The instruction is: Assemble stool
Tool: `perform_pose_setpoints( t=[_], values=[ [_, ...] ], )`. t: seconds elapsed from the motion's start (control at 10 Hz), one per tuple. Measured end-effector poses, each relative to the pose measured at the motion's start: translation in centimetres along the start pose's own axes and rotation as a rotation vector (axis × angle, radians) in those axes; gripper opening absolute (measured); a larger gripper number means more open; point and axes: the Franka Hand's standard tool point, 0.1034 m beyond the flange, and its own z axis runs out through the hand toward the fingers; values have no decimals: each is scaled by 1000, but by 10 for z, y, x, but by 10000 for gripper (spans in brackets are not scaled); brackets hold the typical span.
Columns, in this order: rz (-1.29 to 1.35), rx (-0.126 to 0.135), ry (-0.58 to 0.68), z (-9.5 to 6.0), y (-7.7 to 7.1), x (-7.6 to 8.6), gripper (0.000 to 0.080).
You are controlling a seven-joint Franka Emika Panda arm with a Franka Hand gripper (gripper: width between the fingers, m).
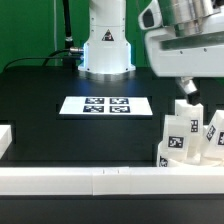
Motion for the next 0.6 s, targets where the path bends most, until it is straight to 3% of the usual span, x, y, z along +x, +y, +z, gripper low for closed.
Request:
perform_pose_setpoints(
  t=[0.2,0.5,0.6],
  values=[
    [-244,-37,-47,-4,-7,-2,648],
    [-446,-29,-40,-3,-7,1,648],
    [-551,-42,-41,-3,-6,0,648]
  ],
)
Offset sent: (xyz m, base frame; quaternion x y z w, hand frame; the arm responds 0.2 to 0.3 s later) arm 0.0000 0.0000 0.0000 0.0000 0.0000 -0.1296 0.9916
